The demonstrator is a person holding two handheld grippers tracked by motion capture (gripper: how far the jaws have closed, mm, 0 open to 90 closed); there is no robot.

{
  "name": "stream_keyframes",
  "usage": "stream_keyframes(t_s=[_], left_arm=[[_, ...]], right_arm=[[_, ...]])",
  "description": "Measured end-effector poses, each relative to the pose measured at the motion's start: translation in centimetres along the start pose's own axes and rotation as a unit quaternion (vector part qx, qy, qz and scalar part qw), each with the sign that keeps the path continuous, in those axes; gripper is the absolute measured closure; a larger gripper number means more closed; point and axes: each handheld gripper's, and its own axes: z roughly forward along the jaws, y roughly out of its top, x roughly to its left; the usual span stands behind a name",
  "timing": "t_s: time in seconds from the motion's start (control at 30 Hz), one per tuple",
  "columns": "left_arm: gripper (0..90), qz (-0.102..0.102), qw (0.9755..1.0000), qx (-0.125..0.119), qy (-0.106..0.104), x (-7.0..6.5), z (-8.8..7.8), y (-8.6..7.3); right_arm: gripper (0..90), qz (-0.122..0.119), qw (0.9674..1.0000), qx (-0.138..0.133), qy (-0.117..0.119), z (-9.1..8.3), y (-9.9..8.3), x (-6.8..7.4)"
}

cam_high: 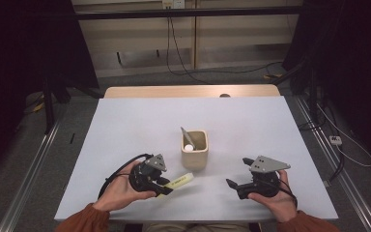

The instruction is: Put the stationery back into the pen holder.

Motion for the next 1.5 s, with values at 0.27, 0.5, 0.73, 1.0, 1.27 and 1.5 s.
stream_keyframes(t_s=[0.27,0.5,0.73,1.0,1.27,1.5], left_arm=[[67.2,0.012,0.9998,0.012,-0.012,-0.2,0.8,1.6],[67.2,0.009,0.9996,0.018,-0.018,0.2,1.3,2.1],[67.2,0.016,0.9991,0.027,-0.027,0.1,2.1,3.1],[67.2,0.03,0.9983,0.033,-0.037,-0.3,3.0,4.8],[67.1,0.045,0.9969,0.043,-0.048,-0.8,4.0,6.5],[67.2,0.05,0.9963,0.049,-0.05,-1.1,4.4,7.1]], right_arm=[[7.0,-0.029,0.9995,0.009,0.005,0.4,0.5,1.7],[9.2,-0.089,0.9956,0.025,-0.014,0.7,0.6,2.8],[10.9,-0.13,0.9908,0.031,-0.021,1.0,0.7,3.7],[14.6,-0.182,0.9819,0.037,-0.038,1.1,0.6,4.4],[16.5,-0.219,0.9735,0.039,-0.055,1.3,0.5,4.9],[19.8,-0.256,0.9633,0.039,-0.072,1.4,0.5,5.6]])
